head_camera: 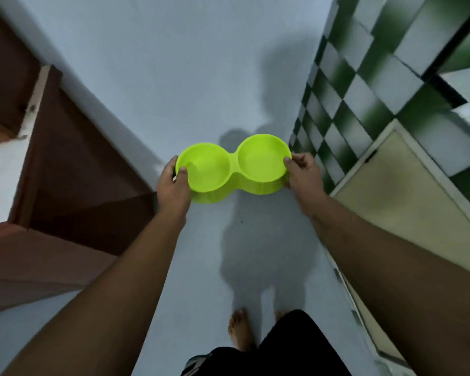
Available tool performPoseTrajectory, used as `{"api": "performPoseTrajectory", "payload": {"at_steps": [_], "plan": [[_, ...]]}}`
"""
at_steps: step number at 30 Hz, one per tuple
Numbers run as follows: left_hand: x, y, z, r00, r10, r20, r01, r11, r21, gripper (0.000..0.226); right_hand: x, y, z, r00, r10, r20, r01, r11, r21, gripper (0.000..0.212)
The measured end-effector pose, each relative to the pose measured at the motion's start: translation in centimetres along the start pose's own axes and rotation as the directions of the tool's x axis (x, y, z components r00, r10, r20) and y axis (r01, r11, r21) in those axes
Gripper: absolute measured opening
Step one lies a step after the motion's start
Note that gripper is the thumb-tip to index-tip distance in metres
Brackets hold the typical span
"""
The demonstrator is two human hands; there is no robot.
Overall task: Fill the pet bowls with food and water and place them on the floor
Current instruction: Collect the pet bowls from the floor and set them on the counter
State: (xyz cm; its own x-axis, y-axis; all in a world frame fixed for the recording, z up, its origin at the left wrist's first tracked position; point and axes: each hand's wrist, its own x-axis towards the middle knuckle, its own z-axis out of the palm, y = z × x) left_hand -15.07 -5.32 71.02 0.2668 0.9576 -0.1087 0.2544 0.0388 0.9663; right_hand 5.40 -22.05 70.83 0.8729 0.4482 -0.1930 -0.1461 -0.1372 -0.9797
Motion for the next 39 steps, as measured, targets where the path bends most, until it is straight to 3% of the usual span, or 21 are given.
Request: {"api": "performPoseTrajectory", "payload": {"at_steps": [11,20,23,30,35,39], "plan": [[-16.1,2.6,7.8,0.947,0.047,0.317,-0.035,0.998,-0.044,0.035,-12.6,0.8,-20.0,0.958,0.011,-0.287,-0.004,1.000,0.024,0.016],[-30.2,1.5,12.1,0.780,0.067,0.622,-0.060,0.998,-0.032,0.028,-29.4,4.4,-33.5,0.819,0.049,-0.572,-0.030,0.999,0.043,0.017],[-32.9,1.0,13.3,0.676,0.067,0.734,-0.109,0.994,0.009,0.029,-34.3,6.6,-35.3,0.730,0.056,-0.682,-0.043,0.998,0.036,0.013],[-41.1,1.0,15.7,0.425,0.091,0.901,-0.233,0.972,0.012,0.031,-45.1,9.0,-37.3,0.424,0.092,-0.901,-0.073,0.995,0.068,0.006],[-48.9,0.9,17.1,0.219,0.040,0.975,-0.238,0.971,0.014,0.033,-52.8,10.2,-41.2,0.216,0.114,-0.970,-0.075,0.992,0.100,0.006],[-55.5,0.8,18.5,0.120,0.026,0.992,-0.232,0.973,0.002,0.029,-57.8,11.5,-44.5,0.078,0.127,-0.989,-0.058,0.991,0.123,0.012]]}}
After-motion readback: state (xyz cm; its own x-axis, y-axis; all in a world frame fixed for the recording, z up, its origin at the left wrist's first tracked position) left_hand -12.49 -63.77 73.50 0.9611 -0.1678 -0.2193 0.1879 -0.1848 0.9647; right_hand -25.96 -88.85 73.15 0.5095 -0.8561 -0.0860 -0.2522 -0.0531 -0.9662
